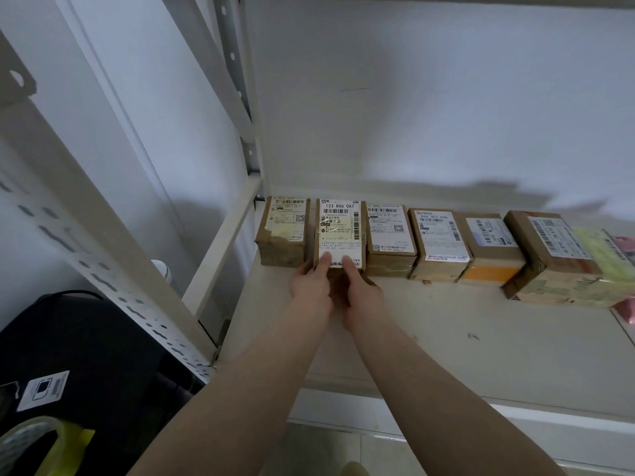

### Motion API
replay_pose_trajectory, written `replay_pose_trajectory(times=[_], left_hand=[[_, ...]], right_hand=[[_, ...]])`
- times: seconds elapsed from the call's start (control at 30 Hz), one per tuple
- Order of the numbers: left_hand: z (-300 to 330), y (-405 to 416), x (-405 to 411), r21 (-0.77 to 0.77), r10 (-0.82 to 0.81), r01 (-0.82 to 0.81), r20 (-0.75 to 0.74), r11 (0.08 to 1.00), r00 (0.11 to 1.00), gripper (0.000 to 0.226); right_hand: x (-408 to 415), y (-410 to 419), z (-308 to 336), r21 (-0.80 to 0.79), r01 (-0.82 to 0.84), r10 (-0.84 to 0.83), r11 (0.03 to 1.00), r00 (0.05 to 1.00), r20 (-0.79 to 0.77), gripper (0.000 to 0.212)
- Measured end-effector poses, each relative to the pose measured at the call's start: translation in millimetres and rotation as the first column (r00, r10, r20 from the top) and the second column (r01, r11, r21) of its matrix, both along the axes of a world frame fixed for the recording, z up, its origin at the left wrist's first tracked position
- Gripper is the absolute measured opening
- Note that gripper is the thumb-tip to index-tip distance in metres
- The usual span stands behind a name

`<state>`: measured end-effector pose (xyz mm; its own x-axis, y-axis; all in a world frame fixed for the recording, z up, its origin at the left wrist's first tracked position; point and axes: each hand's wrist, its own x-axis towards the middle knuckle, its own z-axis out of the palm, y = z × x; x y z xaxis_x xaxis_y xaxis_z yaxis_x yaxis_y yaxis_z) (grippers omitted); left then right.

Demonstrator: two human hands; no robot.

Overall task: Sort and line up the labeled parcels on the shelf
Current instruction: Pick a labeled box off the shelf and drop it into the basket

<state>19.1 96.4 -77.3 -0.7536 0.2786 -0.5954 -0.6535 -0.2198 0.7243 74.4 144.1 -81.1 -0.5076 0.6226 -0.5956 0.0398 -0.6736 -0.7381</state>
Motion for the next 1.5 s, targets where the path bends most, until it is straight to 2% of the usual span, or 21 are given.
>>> replay_pose_trajectory(times=[0.13,0.4,0.6,0.83,0.93,1.03,1.27,1.5], left_hand=[[-2.3,-5.0,8.1,0.010,0.010,-0.010,-0.024,1.000,1.000,0.043],[-8.4,-13.5,18.5,0.048,0.049,-0.045,-0.086,0.998,0.995,0.044],[-5.6,-16.4,20.6,0.058,0.076,-0.070,-0.108,0.996,0.991,0.049],[-2.1,-17.6,19.0,0.083,0.086,-0.077,-0.115,0.994,0.990,0.042],[-1.0,-18.2,17.4,0.082,0.082,-0.074,-0.104,0.994,0.991,0.044],[7.6,-18.2,15.6,0.075,0.074,-0.068,-0.085,0.995,0.994,0.034],[18.5,-13.1,13.4,0.096,0.026,-0.025,-0.015,0.995,1.000,0.029],[21.9,-17.0,0.3,0.039,0.034,-0.036,0.050,0.999,0.998,0.054]], right_hand=[[3.2,-3.7,-2.0,-0.026,0.023,-0.024,0.999,0.998,-0.049,0.024],[8.1,-6.2,-3.4,-0.084,0.056,-0.065,0.995,0.992,-0.107,0.037],[11.0,-10.9,4.5,-0.090,0.096,-0.109,0.991,0.982,-0.154,0.056],[9.2,-12.7,7.3,-0.107,0.117,-0.135,0.987,0.975,-0.179,0.059],[7.5,-12.2,6.5,-0.109,0.124,-0.141,0.986,0.977,-0.162,0.058],[3.7,-12.1,6.0,-0.091,0.148,-0.160,0.985,0.977,-0.145,0.057],[-14.0,-8.5,3.9,0.033,0.186,-0.185,0.982,0.982,-0.050,0.043],[-37.0,-12.9,7.7,0.115,0.192,-0.203,0.975,0.974,0.096,0.076]])
